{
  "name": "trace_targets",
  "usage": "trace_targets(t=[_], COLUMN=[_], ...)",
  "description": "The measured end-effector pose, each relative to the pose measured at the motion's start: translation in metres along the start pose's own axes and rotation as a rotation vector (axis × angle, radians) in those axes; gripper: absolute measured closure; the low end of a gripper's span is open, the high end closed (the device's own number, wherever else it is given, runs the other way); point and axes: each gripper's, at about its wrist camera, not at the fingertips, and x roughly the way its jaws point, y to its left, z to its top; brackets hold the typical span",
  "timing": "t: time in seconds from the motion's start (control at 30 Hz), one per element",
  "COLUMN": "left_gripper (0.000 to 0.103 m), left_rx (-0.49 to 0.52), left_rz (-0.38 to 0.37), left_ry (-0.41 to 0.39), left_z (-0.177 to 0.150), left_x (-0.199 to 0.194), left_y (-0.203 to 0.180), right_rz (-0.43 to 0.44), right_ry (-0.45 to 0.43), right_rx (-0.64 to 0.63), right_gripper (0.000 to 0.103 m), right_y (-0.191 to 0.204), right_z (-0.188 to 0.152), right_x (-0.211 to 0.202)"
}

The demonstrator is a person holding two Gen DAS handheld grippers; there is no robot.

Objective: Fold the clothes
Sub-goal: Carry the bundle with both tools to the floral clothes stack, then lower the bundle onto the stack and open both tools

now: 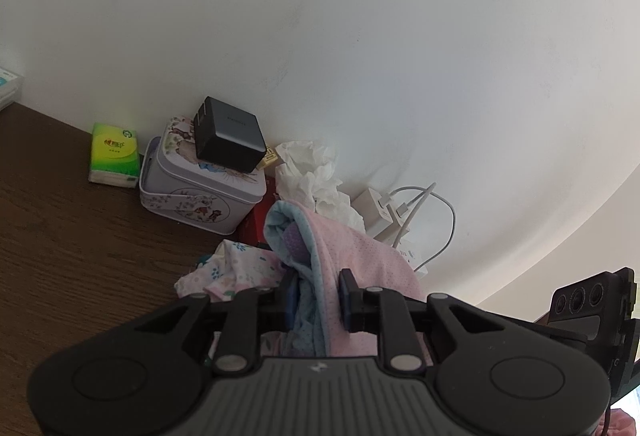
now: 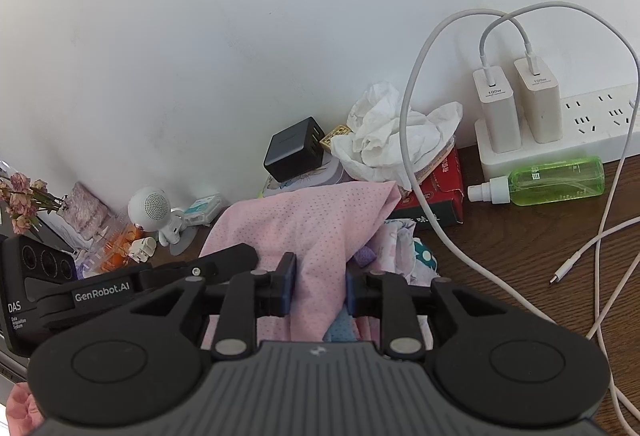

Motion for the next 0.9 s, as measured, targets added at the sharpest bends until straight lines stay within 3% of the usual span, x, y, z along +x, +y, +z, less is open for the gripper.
trace_targets(t=[0.07,0.13,0.2,0.27,0.37,0.43,0.47,0.5,0.53,0.57,0.77,0.9], left_gripper=[0.078,0.061,0.055,0.050,0.048,0.053,0.059,0.077,0.092,0.094,0.094,0.095], left_rx=[-0.001,0.013,0.031,0.050,0.078,0.097,0.106,0.115,0.125,0.134,0.141,0.171], left_rz=[0.004,0.007,0.009,0.011,0.014,0.019,0.025,0.032,0.038,0.045,0.084,0.090], left_ry=[-0.013,-0.041,-0.074,-0.106,-0.155,-0.175,-0.165,-0.156,-0.147,-0.137,-0.088,-0.089], left_z=[0.000,0.003,0.006,0.009,0.014,0.015,0.013,0.011,0.009,0.007,-0.006,-0.012], left_x=[-0.003,-0.011,-0.020,-0.029,-0.043,-0.048,-0.043,-0.038,-0.032,-0.027,0.000,-0.006], left_y=[0.000,-0.004,-0.009,-0.014,-0.021,-0.026,-0.028,-0.031,-0.033,-0.035,-0.029,-0.031], right_rz=[0.007,-0.001,-0.010,-0.029,-0.076,-0.087,-0.090,-0.093,-0.095,-0.095,-0.162,-0.176], right_ry=[-0.009,-0.025,-0.038,-0.061,-0.136,-0.191,-0.196,-0.201,-0.204,-0.194,-0.152,-0.132], right_rx=[0.003,0.001,-0.001,-0.004,-0.034,-0.092,-0.120,-0.147,-0.171,-0.178,-0.192,-0.190], right_gripper=[0.069,0.058,0.054,0.043,0.041,0.042,0.048,0.055,0.070,0.078,0.078,0.078], right_y=[0.000,0.000,0.000,0.000,0.005,0.017,0.023,0.029,0.035,0.038,0.036,0.032], right_z=[0.001,0.002,0.003,0.004,0.004,0.002,0.001,-0.001,-0.002,-0.003,-0.017,-0.023], right_x=[-0.002,-0.006,-0.013,-0.023,-0.045,-0.056,-0.055,-0.054,-0.052,-0.046,-0.013,-0.004])
